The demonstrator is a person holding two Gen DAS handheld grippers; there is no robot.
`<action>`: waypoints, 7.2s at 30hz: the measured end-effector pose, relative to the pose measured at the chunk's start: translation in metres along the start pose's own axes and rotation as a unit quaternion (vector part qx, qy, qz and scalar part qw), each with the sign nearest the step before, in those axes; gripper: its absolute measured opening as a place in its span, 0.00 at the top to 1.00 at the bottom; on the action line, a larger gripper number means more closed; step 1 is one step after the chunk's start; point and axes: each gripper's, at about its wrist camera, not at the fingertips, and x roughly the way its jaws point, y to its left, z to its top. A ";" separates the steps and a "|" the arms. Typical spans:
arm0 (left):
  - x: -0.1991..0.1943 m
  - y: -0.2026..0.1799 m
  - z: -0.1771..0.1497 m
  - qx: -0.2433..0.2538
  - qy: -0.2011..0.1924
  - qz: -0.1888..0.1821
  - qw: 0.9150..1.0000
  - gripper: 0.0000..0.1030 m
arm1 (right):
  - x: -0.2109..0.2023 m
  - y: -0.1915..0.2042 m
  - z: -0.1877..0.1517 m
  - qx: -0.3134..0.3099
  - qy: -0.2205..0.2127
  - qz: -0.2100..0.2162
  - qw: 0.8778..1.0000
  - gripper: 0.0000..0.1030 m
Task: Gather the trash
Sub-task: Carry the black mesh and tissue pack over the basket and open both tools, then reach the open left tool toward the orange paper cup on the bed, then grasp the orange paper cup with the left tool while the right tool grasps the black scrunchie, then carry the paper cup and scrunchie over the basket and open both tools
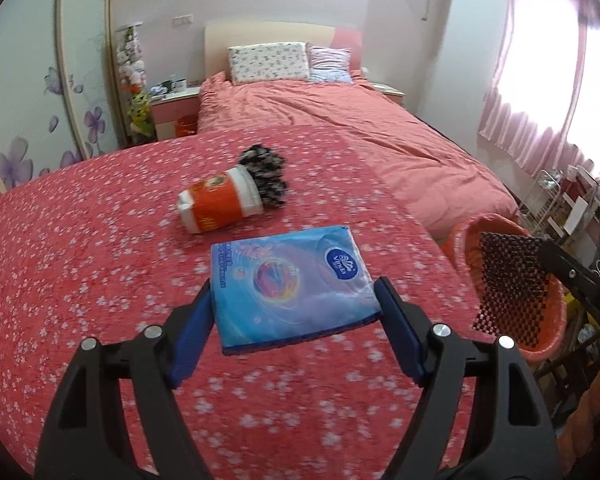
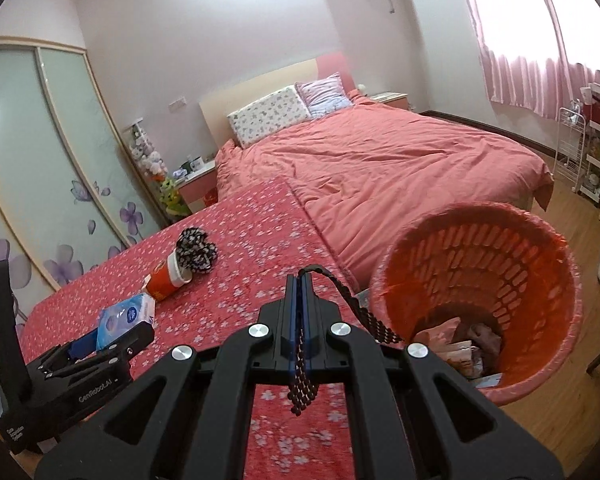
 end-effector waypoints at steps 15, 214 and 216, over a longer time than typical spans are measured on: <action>0.004 -0.081 0.004 0.047 0.000 -0.069 0.996 0.26 | -0.025 -0.061 0.014 0.047 -0.037 -0.029 0.998 0.98; -0.035 -0.059 0.041 0.008 -0.038 -0.090 0.995 0.95 | -0.031 -0.040 0.041 0.004 -0.022 0.001 1.000 0.90; -0.031 -0.076 0.039 0.015 -0.034 -0.102 0.994 0.95 | -0.032 -0.050 0.039 0.011 -0.024 -0.008 1.000 0.90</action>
